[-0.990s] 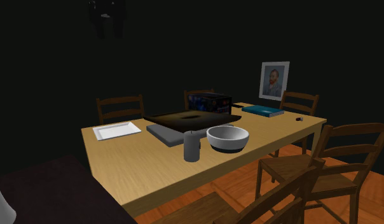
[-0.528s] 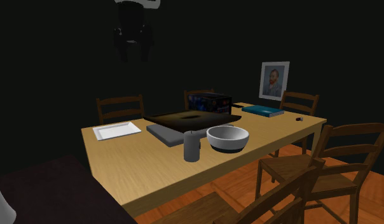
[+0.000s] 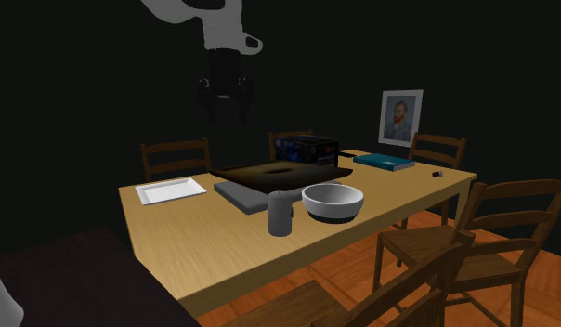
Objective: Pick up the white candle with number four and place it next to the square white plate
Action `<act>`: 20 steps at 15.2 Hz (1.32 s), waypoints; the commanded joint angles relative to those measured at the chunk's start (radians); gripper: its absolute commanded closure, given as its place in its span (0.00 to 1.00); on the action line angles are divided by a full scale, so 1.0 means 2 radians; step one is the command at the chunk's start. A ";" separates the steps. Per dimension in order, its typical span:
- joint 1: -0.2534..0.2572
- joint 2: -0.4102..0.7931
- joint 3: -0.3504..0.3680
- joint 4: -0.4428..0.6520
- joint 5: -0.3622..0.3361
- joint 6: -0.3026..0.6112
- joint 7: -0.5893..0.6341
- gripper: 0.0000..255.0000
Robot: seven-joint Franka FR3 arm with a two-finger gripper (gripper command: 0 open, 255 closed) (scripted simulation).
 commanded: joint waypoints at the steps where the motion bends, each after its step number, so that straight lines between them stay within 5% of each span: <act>1: 0.001 0.042 -0.001 0.020 -0.004 0.017 -0.014 0.00; 11: 0.005 0.239 0.004 0.145 -0.026 0.069 -0.068 0.00; 20: 0.010 0.422 0.011 0.311 -0.052 0.069 -0.108 0.00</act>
